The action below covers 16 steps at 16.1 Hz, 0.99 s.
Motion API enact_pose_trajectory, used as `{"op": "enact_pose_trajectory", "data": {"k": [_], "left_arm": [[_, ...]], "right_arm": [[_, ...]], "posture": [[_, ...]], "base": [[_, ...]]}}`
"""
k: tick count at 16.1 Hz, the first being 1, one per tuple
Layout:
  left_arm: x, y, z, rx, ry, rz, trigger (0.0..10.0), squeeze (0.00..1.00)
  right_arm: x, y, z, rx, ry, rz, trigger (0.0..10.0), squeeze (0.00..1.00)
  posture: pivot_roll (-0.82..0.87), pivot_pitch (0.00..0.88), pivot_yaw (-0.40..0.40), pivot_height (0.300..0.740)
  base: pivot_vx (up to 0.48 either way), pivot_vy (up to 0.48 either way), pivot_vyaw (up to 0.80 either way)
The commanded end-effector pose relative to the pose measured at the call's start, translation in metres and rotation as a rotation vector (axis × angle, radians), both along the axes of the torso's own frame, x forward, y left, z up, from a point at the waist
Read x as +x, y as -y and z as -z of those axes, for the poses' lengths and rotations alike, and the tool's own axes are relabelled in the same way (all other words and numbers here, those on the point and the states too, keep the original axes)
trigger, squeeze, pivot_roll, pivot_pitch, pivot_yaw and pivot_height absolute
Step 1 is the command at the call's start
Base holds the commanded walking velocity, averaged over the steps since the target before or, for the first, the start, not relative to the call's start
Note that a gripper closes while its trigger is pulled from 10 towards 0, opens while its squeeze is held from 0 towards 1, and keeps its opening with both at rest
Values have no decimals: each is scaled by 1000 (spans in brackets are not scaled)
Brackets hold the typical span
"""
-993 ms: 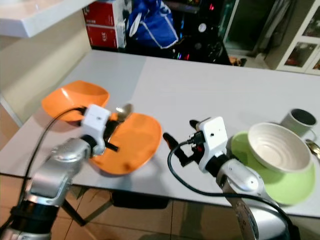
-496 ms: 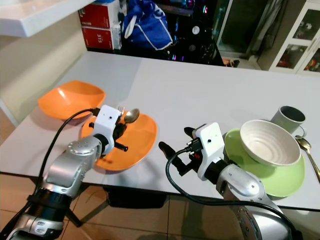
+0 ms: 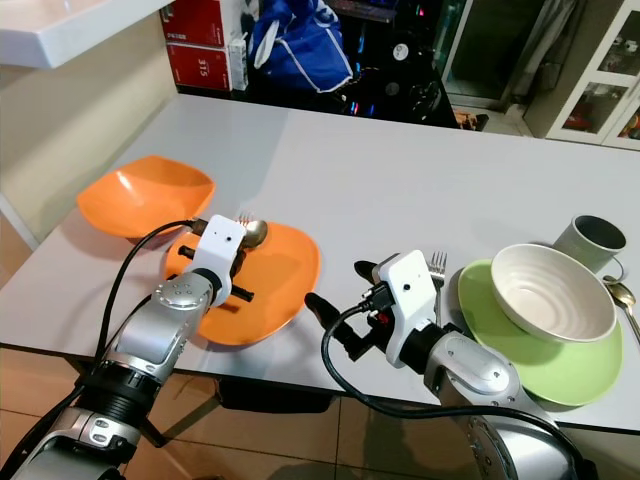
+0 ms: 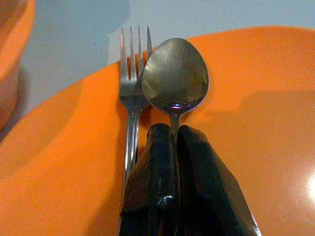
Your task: Setting the table
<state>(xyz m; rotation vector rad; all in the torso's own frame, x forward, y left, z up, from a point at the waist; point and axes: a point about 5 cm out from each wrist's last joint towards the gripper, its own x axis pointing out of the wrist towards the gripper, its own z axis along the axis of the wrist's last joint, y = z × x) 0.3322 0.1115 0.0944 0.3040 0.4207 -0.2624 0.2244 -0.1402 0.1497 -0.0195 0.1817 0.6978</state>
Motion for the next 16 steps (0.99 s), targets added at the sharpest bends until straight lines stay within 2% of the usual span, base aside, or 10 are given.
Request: {"op": "enact_pose_trajectory", "data": {"k": [1, 11, 12, 13, 14, 16], "left_arm": [[4, 6, -6, 6, 32, 17, 10000, 0], [8, 9, 5, 19, 30, 38, 10000, 0], [8, 9, 6, 17, 30, 38, 10000, 35], [9, 9, 6, 15, 30, 38, 10000, 345], [9, 9, 7, 12, 30, 37, 10000, 1000], [9, 9, 6, 8, 30, 34, 10000, 1000]], "right_arm": [[-3, -1, -3, -5, 4, -19, 10000, 0], [-7, -1, -4, -22, 5, -36, 10000, 0], [-7, -1, -4, -24, 5, -38, 10000, 0], [-7, -1, -4, -25, 5, -38, 10000, 0], [-7, -1, -4, -26, 5, -39, 10000, 0], [-7, 0, -4, -27, 5, -39, 10000, 0]], "posture": [[-46, 0, -40, 740], [-58, 0, -41, 740], [-58, 0, -41, 740], [-58, 0, -41, 740], [-58, 0, -41, 740], [-58, 0, -41, 740]], "base": [[0, 0, 0], [0, 0, 0], [0, 0, 0], [0, 0, 0], [0, 0, 0], [0, 0, 0]]}}
